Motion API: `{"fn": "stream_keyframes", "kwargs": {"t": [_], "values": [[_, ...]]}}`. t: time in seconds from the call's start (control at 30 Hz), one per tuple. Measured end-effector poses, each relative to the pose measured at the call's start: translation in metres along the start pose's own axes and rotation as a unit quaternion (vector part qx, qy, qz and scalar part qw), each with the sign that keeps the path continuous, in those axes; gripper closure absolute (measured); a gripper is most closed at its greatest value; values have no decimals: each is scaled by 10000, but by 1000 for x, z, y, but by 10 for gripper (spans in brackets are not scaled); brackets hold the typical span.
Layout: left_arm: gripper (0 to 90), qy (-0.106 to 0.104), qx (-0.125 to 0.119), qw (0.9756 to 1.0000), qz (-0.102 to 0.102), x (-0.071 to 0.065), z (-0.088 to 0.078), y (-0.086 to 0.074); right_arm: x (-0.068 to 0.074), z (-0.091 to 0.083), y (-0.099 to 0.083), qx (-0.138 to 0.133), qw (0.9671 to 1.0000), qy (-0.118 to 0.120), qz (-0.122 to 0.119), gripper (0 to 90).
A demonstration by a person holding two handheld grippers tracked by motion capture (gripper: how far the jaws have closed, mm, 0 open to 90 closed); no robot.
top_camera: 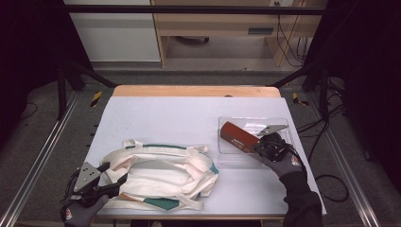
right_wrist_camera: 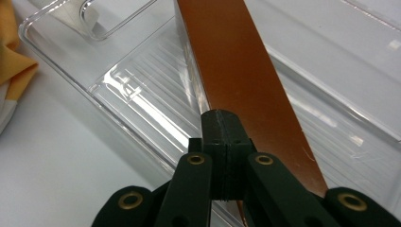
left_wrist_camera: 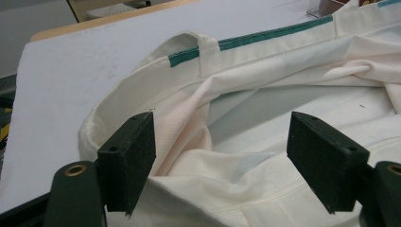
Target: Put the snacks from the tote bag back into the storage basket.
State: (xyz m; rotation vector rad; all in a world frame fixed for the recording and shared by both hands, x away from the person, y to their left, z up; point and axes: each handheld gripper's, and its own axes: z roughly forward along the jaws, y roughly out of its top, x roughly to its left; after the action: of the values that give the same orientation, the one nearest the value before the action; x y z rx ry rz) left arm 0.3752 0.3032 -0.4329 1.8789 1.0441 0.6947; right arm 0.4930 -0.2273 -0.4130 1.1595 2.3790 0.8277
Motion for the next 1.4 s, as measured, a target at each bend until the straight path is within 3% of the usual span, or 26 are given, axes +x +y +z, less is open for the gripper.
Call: {"fn": "stream_keyframes", "kwargs": {"t": [0.8,1.4], "values": [[241,-29,17,10000,14,-1,1,0,-9,7,0,28,9989,-395,249,892],[240,-36,20,10000,25,-1,1,0,-23,2,-9,33,9964,-600,591,895]]}}
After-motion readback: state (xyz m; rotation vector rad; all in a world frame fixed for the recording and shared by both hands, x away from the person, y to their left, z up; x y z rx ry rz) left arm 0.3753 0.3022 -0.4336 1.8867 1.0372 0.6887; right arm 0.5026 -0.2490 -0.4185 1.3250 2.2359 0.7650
